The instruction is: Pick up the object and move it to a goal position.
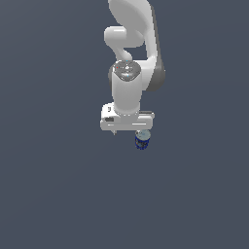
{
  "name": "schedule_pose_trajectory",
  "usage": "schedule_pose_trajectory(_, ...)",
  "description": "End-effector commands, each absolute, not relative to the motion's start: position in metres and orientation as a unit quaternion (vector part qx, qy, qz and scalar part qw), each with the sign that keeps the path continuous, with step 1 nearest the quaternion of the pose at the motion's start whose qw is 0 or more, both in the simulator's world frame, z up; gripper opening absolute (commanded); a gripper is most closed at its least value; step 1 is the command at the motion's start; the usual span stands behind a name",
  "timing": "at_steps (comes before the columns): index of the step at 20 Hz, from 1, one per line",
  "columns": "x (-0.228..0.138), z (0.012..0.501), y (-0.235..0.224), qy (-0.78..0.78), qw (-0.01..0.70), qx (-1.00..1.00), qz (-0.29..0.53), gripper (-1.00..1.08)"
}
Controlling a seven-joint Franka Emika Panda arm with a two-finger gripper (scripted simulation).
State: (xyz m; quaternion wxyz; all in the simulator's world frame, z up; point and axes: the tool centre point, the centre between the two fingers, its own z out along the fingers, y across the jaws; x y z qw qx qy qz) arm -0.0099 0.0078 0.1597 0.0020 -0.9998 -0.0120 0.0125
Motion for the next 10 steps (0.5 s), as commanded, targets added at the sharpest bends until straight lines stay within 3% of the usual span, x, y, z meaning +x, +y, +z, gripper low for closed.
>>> schedule_pose_trajectory(1, -0.0099, 0.1597, 0.0078, -0.012, 0.002, -1.000, 0.012, 1.00)
schedule_pose_trajectory(10, -0.0073, 0.1583, 0.0086, -0.011, -0.002, -1.000, 0.020, 1.00)
